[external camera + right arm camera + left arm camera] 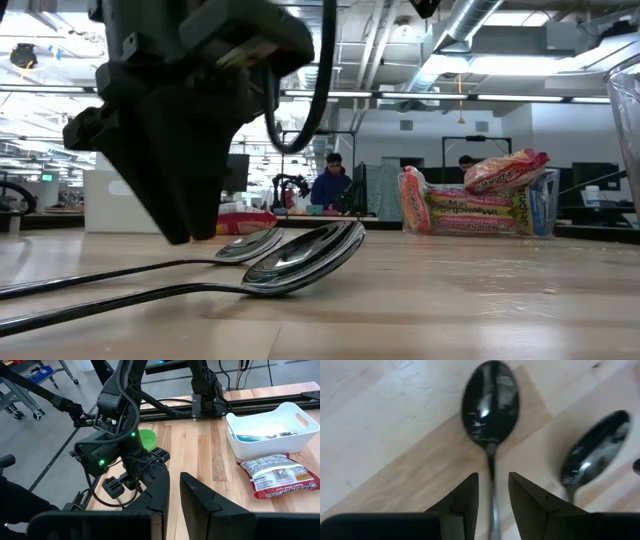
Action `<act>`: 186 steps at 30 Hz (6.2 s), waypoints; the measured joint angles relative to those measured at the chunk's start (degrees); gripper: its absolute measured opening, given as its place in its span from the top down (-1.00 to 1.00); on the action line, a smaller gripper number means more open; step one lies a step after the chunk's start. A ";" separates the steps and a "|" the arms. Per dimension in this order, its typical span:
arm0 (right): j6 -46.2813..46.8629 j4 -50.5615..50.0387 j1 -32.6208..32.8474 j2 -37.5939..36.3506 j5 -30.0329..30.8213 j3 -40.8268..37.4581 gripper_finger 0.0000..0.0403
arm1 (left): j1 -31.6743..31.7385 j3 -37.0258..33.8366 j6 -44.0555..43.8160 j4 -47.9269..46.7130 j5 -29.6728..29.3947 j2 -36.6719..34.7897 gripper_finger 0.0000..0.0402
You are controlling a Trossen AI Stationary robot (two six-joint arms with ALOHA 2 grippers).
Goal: Pick & Place Food Item
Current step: Put the top black spoon into the white bin
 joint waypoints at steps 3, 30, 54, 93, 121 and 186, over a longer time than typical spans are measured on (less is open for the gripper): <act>0.00 -0.02 0.00 0.00 0.01 0.00 0.80 | 0.02 -0.86 -0.01 -0.07 0.99 0.00 0.50; -0.16 -0.04 0.00 0.00 0.03 0.00 0.80 | 0.92 -0.96 6.07 2.46 1.12 0.00 0.52; -0.67 -0.04 0.00 0.00 0.03 0.00 0.80 | 0.94 -1.05 7.15 2.09 1.42 0.46 0.52; -1.09 0.15 -0.02 0.00 0.03 0.00 0.80 | 1.29 -3.72 7.14 1.33 4.77 0.57 0.59; -1.09 0.15 -0.02 0.00 0.03 0.00 0.80 | 1.29 -4.01 7.30 1.06 4.62 0.63 0.80; -1.01 1.19 0.11 0.02 0.00 -0.02 0.80 | 1.51 -10.32 16.08 -3.13 6.81 -4.95 0.50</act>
